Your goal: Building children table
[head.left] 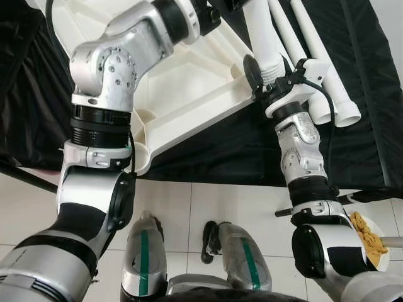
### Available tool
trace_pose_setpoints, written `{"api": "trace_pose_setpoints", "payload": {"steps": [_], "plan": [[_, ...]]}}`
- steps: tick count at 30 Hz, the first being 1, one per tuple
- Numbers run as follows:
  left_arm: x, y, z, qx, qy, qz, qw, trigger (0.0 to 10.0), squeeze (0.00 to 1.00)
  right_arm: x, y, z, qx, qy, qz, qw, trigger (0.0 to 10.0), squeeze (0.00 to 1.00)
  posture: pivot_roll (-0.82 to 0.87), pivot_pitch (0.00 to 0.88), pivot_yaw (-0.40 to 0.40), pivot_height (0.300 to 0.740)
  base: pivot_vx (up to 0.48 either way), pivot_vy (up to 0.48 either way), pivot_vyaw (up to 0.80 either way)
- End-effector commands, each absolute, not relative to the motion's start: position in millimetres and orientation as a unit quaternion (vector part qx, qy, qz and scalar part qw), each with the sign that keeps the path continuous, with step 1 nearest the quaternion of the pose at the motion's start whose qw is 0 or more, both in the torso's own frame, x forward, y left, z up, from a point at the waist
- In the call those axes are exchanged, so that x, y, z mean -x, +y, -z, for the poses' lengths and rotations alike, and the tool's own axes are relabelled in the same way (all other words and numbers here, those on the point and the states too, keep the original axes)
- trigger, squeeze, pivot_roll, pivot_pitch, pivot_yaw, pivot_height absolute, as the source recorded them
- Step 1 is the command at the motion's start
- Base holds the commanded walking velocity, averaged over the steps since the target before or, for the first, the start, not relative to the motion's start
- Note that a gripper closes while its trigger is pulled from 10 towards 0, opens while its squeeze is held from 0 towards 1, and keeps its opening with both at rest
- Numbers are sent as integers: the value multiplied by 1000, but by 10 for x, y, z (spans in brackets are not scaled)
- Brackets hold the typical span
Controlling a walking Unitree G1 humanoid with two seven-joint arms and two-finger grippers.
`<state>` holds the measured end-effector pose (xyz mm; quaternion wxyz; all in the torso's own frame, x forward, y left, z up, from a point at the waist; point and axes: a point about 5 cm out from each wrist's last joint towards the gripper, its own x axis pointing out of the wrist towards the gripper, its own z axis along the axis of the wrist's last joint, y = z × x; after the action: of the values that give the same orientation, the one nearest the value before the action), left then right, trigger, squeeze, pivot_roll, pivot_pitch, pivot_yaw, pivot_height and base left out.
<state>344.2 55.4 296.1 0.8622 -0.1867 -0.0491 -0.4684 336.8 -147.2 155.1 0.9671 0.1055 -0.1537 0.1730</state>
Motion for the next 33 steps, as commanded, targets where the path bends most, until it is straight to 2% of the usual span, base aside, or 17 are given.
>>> {"api": "trace_pose_setpoints", "payload": {"steps": [1,8,12,20,33], "plan": [[-3425,499,-3042,171,-65,523,832,10000,0,-3356,-1492,-1610,-107,-172,-176,963,10000,0,94,30,-34,740,0,0,0],[-3501,505,-3084,178,-59,507,841,10000,0,-3352,-1481,-1618,-109,-176,-182,961,10000,0,93,31,-33,740,0,0,0],[-3658,587,-3141,184,-58,462,866,10000,0,-3346,-1467,-1614,-111,-177,-192,959,10000,0,90,26,-33,740,0,0,0],[-3781,709,-3306,208,-78,419,880,10000,0,-3314,-1416,-1567,-102,-164,-221,956,10000,0,83,21,-35,740,0,0,0],[-3809,718,-3466,223,-97,427,871,10000,0,-3297,-1416,-1526,-94,-155,-229,956,10000,0,79,14,-35,740,0,0,0]]}}
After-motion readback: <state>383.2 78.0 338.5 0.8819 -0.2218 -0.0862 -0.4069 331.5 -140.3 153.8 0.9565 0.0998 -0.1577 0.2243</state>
